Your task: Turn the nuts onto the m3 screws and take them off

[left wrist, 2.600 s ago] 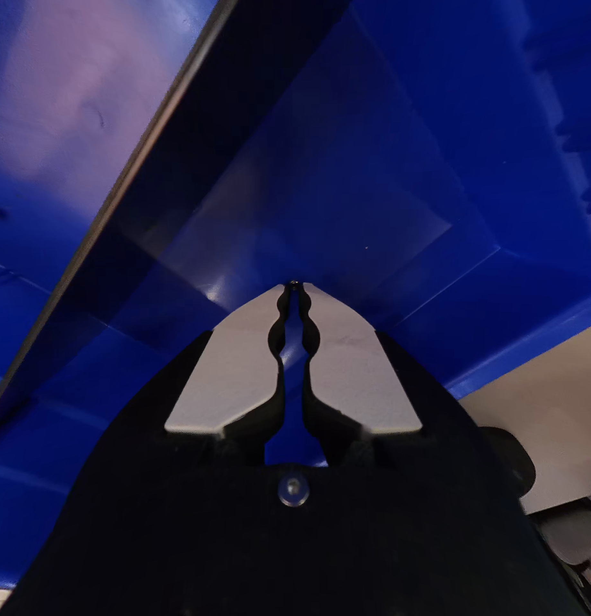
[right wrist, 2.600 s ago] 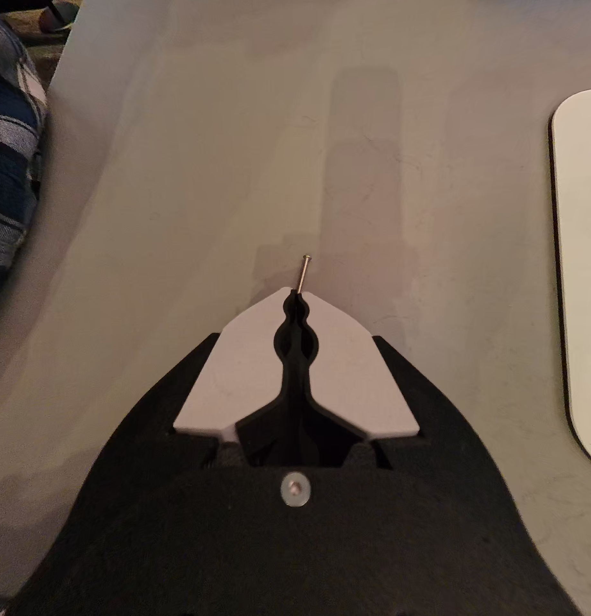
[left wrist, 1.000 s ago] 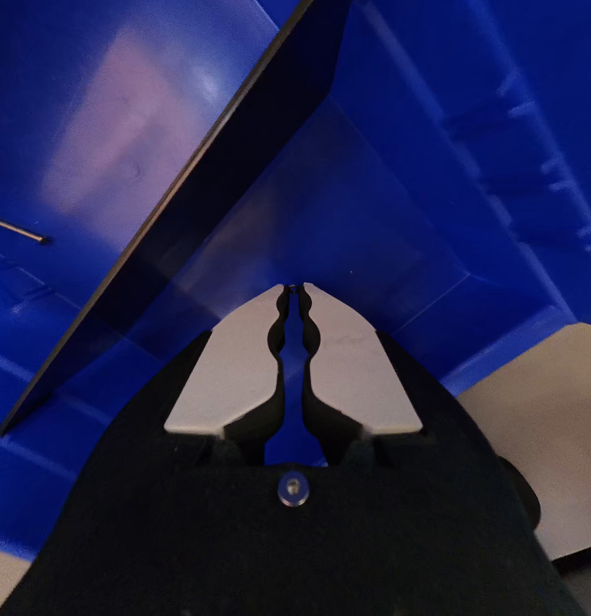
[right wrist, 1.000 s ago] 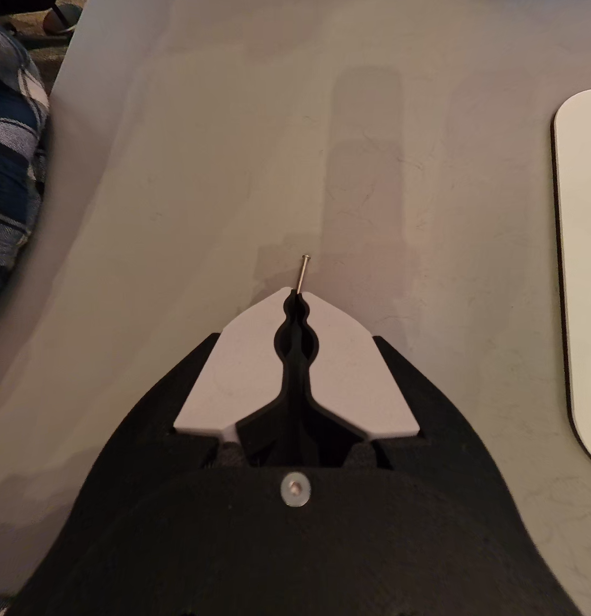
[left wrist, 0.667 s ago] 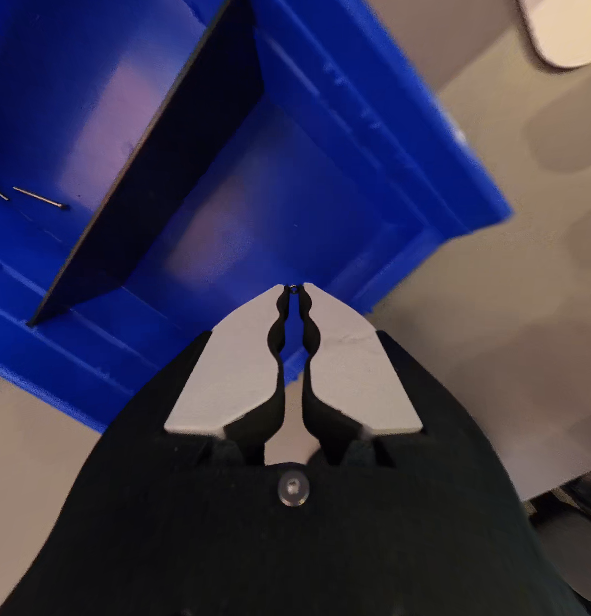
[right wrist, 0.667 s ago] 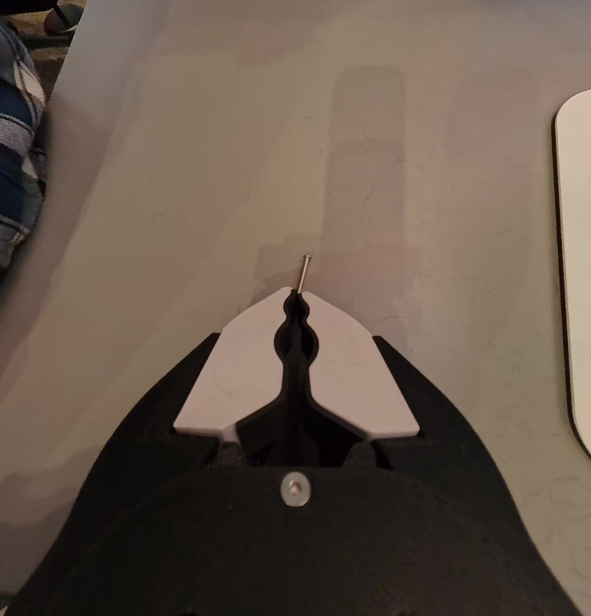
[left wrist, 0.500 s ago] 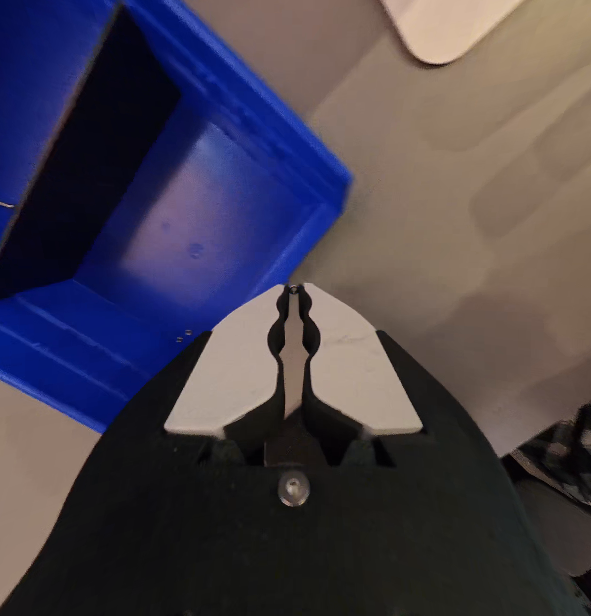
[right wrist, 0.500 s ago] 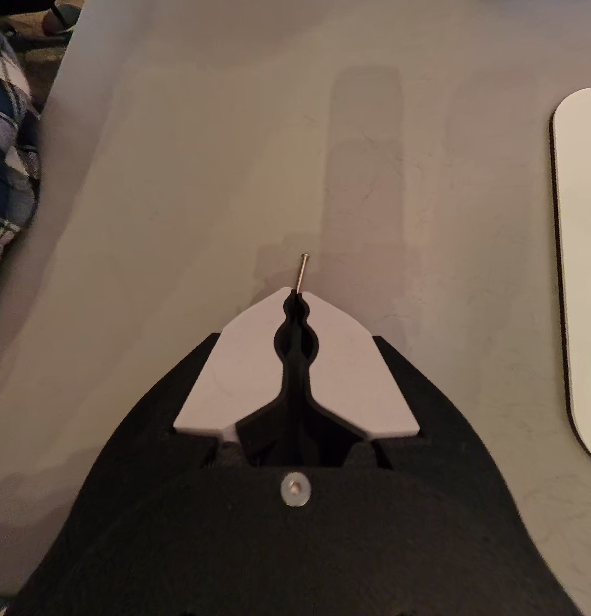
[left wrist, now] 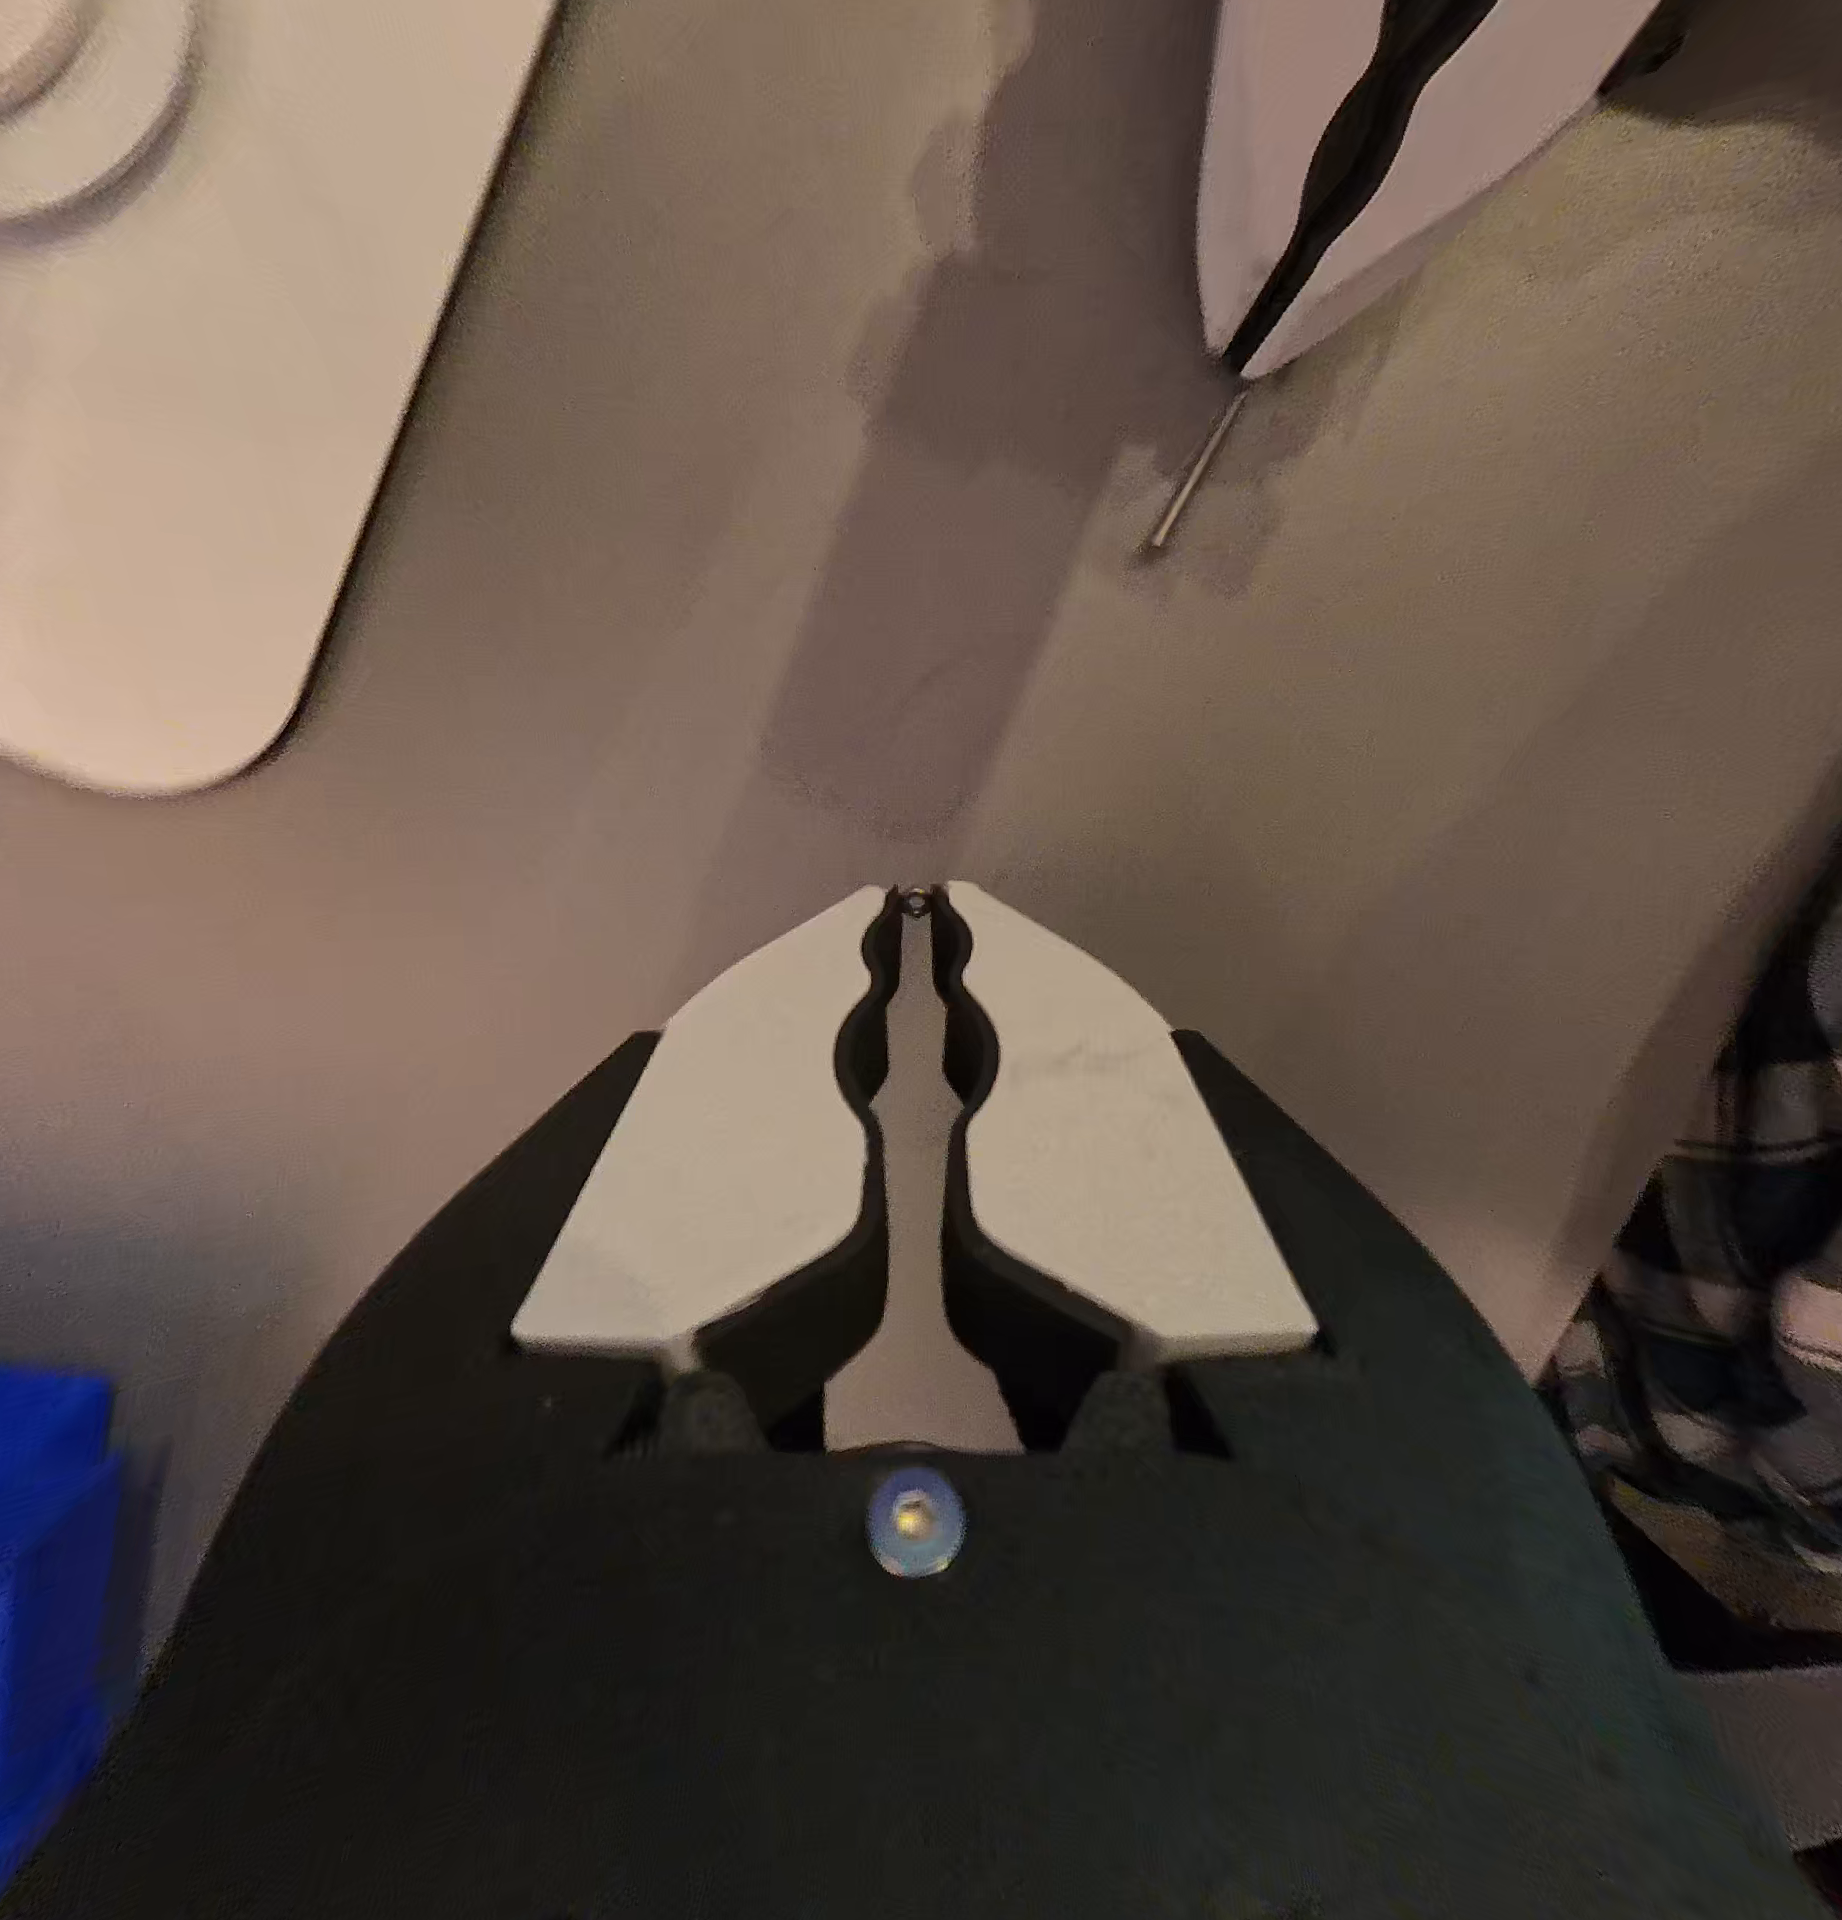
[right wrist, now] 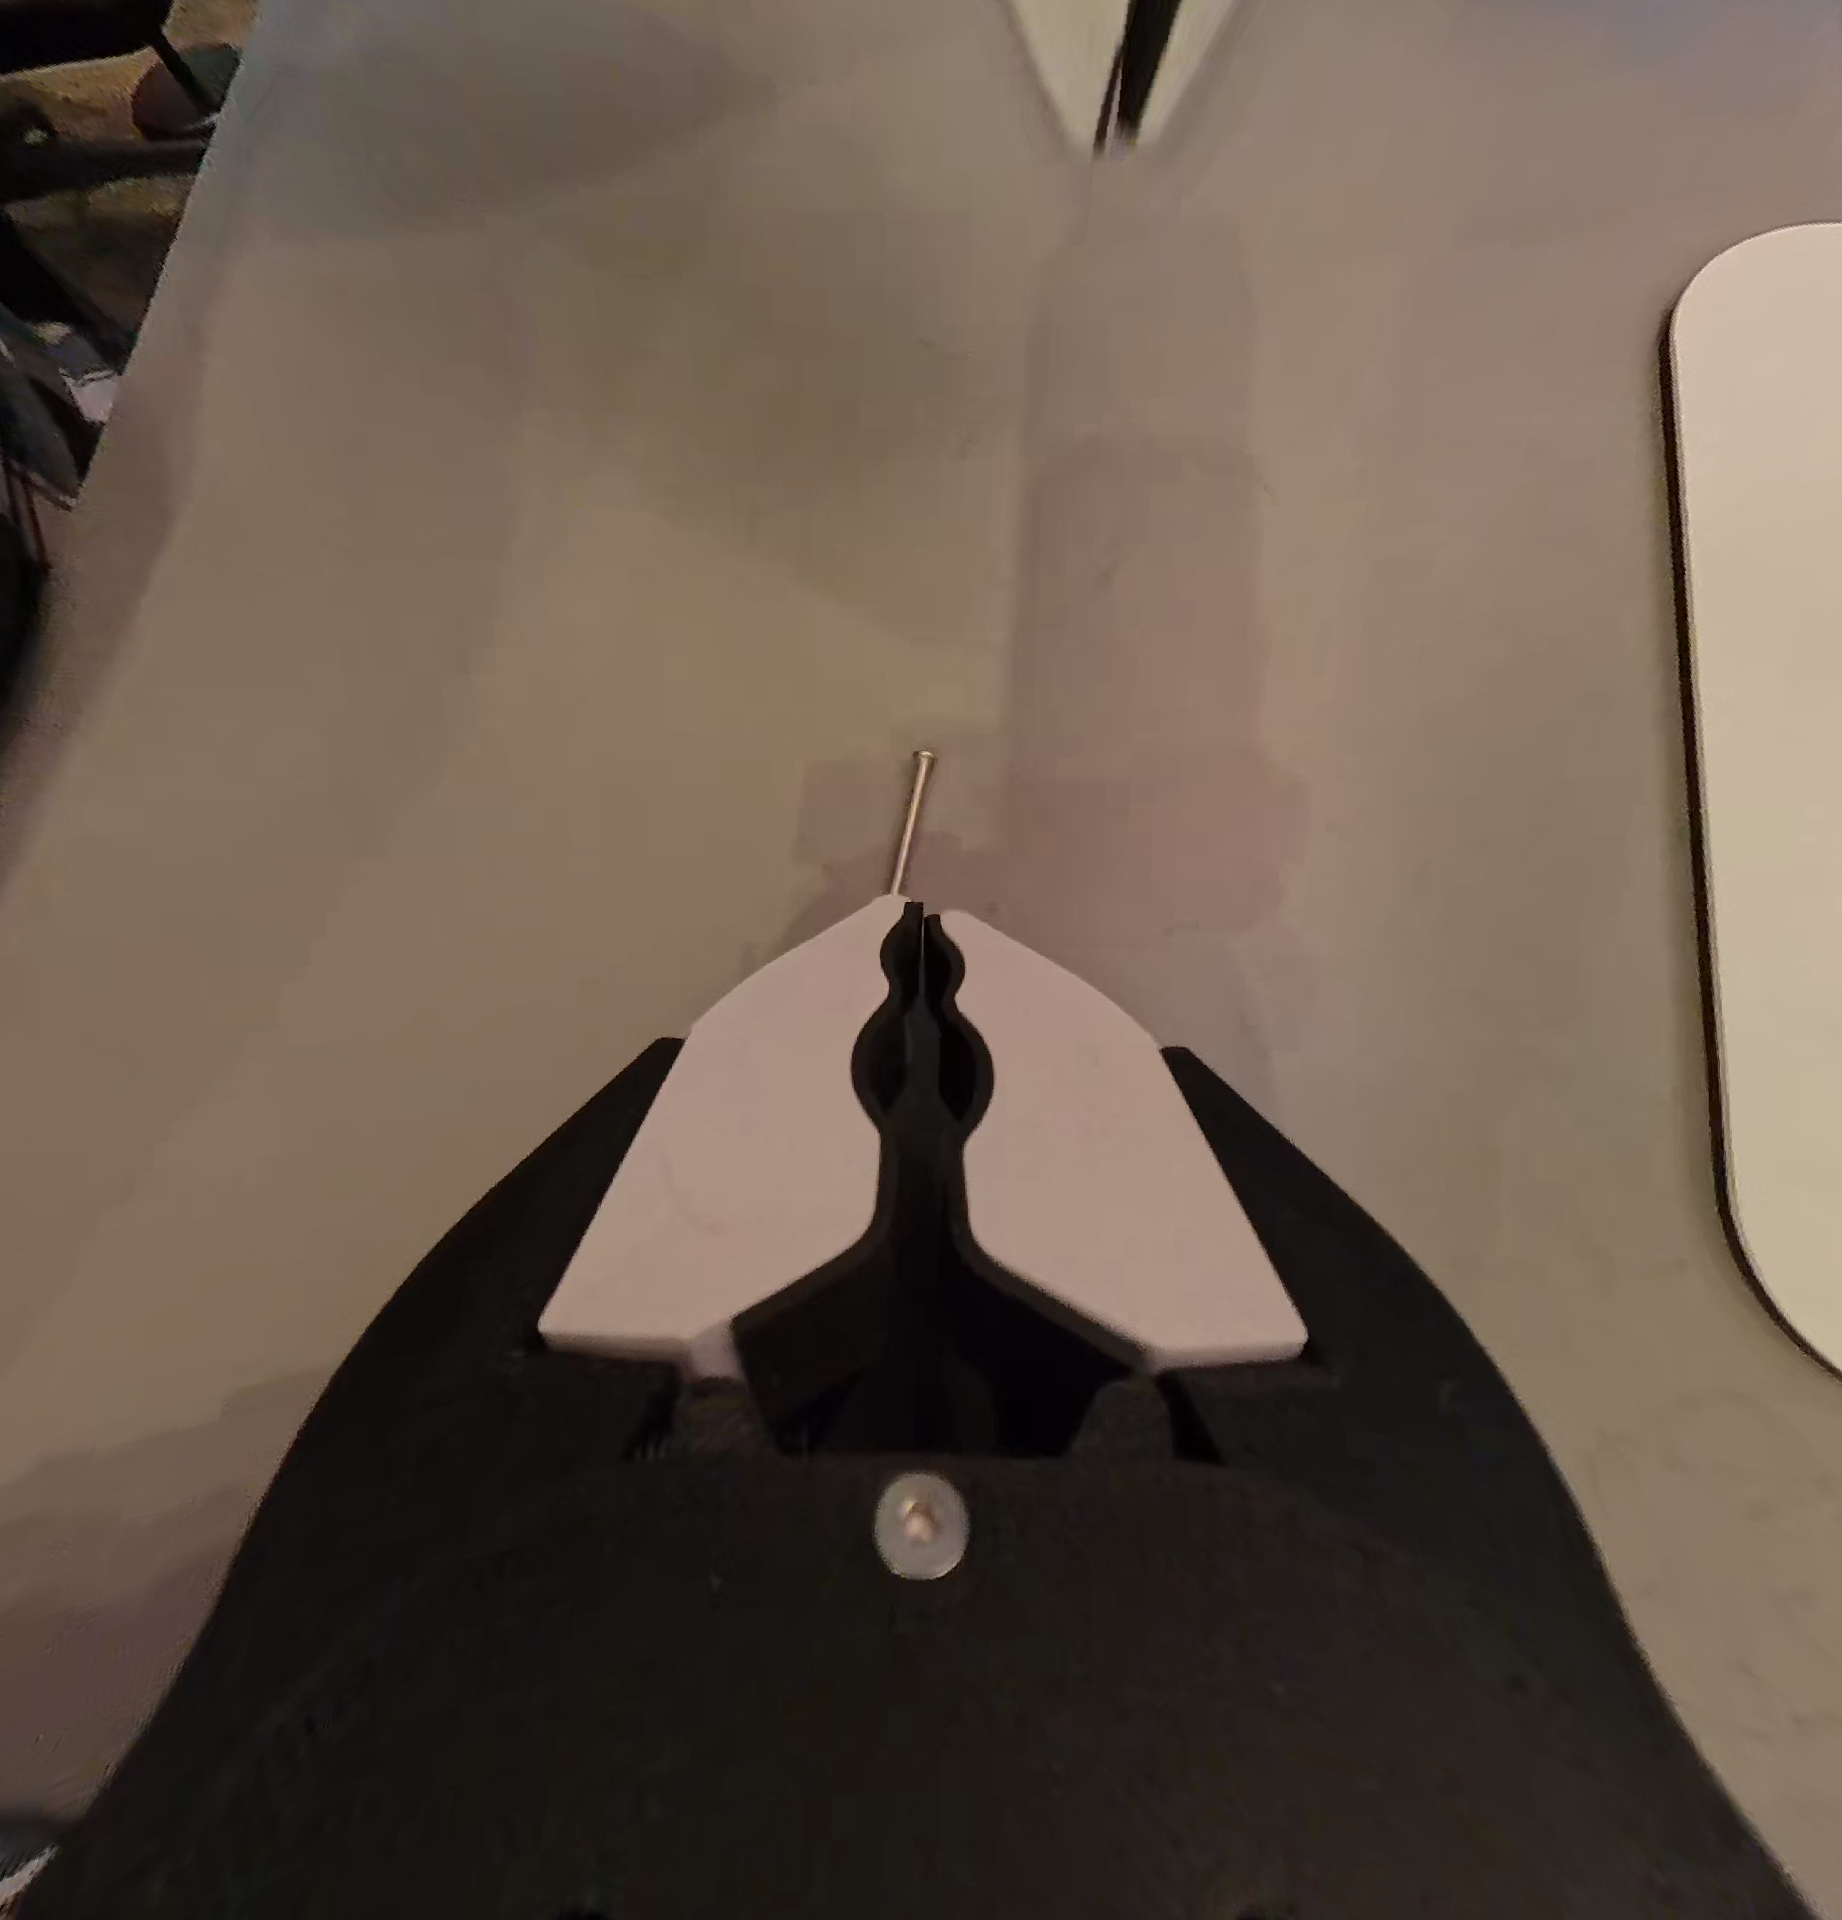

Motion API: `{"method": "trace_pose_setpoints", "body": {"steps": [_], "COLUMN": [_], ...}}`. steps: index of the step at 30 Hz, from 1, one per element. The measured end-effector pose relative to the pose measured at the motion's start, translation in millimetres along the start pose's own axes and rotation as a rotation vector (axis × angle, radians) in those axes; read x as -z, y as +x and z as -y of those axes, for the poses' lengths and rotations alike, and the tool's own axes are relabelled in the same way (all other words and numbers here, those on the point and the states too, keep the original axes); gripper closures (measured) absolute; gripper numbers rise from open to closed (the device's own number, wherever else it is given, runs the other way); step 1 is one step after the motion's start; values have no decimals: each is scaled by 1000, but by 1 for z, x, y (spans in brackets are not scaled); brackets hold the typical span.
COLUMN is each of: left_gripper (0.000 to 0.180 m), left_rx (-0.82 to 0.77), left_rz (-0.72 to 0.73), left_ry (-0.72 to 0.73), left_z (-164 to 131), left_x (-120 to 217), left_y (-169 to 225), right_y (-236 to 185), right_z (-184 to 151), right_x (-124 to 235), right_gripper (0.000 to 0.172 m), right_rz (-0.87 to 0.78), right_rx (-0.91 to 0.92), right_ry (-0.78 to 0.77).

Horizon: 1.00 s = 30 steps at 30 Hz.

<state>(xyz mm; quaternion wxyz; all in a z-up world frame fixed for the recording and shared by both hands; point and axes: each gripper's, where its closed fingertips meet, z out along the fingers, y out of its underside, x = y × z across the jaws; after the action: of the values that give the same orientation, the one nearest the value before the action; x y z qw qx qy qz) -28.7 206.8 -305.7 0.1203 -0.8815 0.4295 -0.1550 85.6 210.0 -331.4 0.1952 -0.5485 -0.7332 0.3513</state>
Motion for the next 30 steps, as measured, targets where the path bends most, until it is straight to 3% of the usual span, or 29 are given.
{"method": "trace_pose_setpoints", "body": {"steps": [1,9,14,21,24,30], "left_gripper": [176,176,172,140,139,143], "left_rx": [-25,-133,-165,-188,-190,-339], "left_rz": [5,-18,2,67,96,151], "left_ry": [-6,-49,-45,-14,46,103], "left_z": [7,31,34,29,32,49], "left_x": [-9,-56,-57,-49,-42,-49], "left_y": [2,21,24,21,24,40], "right_y": [-1,-5,-5,-4,-4,-7], "right_z": [0,1,-3,-2,-1,3], "right_x": [0,-3,-8,-9,-10,-6], "right_gripper": [170,166,165,170,172,172], "right_rz": [-1,-18,-35,-42,-39,-15], "right_rx": [6,47,71,75,79,76], "right_ry": [-2,-42,-84,-72,-61,-27]}}
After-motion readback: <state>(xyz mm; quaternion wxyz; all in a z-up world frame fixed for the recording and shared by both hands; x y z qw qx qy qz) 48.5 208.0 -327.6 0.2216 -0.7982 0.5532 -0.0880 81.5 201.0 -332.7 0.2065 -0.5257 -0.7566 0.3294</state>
